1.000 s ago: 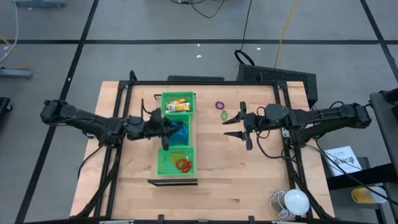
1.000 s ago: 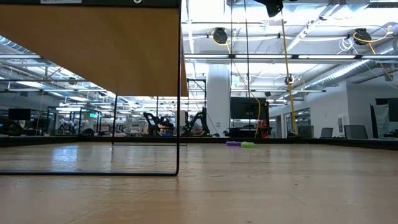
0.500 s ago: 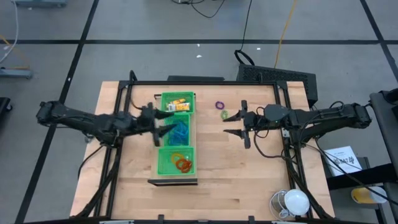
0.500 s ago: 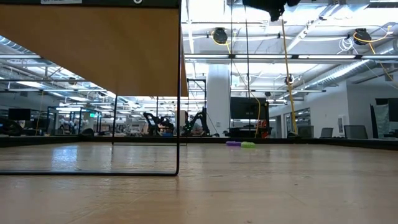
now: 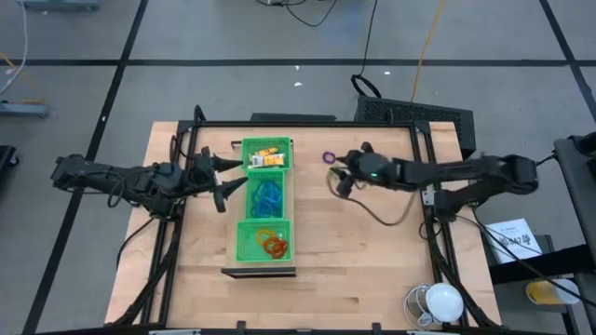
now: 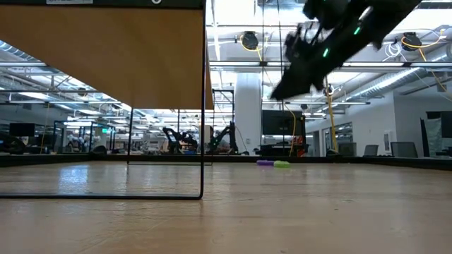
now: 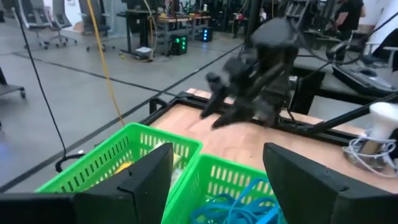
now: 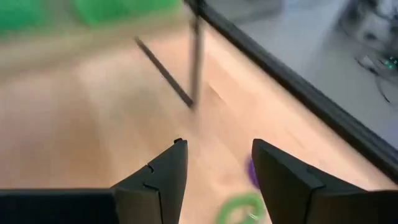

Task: Pick & Place Office Desk Supplies
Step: Put the purple spring rubber band into the bottom green bin on the shelf

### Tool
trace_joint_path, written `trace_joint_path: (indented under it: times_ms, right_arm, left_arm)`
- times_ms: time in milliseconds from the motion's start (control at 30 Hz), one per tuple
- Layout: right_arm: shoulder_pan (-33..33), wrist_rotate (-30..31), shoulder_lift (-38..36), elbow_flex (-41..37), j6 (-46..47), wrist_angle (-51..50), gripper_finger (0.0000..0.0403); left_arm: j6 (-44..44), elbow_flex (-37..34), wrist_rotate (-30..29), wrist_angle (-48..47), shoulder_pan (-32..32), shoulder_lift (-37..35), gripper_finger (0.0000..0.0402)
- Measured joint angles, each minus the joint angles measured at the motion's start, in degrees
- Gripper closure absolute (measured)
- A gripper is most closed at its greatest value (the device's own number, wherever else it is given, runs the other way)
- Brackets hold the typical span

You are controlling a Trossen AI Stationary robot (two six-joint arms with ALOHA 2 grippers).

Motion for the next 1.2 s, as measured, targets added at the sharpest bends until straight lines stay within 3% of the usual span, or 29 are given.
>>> trace_joint_path:
  times_ms: [167,333,500,867,1200]
  right_arm:
    - [-8.3,-1.5,11.3,0.4,0.4,2.0,0.0220]
    - [-15.4,-13.8,19.3,2.1,0.5,5.7,0.0214]
    - [-18.2,-20.9,26.0,4.3,-0.7,7.6,0.0223]
    - [-18.9,-20.7,34.1,7.8,-4.0,7.6,0.0265]
    - [-19.0,-18.8,34.6,7.8,-5.4,5.5,0.0386]
  left_arm:
    - [2.8,-7.3,-0.1,9.4,0.0,-2.7,0.0138]
    - [0.6,-15.0,-3.1,16.7,0.5,-7.5,0.0140]
    - [-1.0,-17.4,-3.6,19.8,1.1,-9.5,0.0140]
    - [-1.2,-17.4,-3.0,19.3,1.1,-7.7,0.0135]
    - [-2.5,-17.4,-3.0,19.6,1.1,-5.5,0.0135]
